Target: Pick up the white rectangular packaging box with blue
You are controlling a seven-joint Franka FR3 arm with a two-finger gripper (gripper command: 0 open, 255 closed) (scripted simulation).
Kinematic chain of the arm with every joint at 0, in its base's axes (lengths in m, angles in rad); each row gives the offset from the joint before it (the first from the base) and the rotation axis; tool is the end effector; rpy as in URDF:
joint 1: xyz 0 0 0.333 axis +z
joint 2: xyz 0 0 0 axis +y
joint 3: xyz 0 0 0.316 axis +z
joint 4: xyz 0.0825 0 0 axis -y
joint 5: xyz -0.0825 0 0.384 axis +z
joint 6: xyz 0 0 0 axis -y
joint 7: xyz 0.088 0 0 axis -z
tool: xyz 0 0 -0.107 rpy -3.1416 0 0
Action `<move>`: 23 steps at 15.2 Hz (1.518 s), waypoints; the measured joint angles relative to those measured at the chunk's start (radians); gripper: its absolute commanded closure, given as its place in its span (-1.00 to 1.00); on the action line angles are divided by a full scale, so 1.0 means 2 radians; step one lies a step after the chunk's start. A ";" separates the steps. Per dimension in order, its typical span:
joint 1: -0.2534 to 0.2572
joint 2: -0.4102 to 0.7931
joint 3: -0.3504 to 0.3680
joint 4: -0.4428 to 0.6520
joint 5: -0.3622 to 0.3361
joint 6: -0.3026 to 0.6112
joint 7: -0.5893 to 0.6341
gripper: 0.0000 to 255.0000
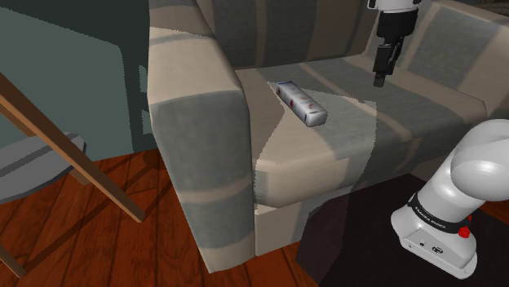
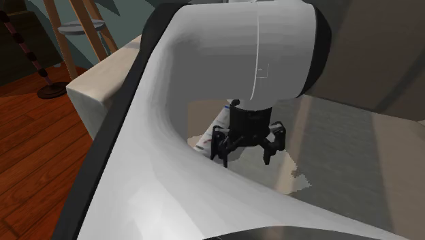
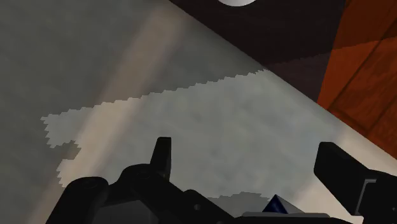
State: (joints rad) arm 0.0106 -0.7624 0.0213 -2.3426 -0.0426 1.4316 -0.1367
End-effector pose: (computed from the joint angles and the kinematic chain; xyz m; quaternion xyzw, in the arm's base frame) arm 0.2973 0.0063 0.5787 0.9937 0.0791 -0.0757 0.0244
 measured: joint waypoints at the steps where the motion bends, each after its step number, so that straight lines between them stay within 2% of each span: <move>1: 0.000 0.000 0.000 0.000 0.000 0.000 0.000 -1.00; 4: -0.002 0.029 0.010 0.006 0.011 0.030 0.023 -1.00; 8: -0.006 0.074 0.026 0.003 0.026 0.093 0.065 -1.00; 13: -0.009 0.156 0.050 0.041 0.040 0.158 0.123 -1.00; 19: -0.018 0.250 0.066 0.091 0.039 0.228 0.182 -1.00; 23: -0.019 0.279 0.070 0.097 0.037 0.257 0.196 -1.00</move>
State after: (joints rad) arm -0.0277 -0.2042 0.1605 -2.1482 0.0305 1.9449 0.2551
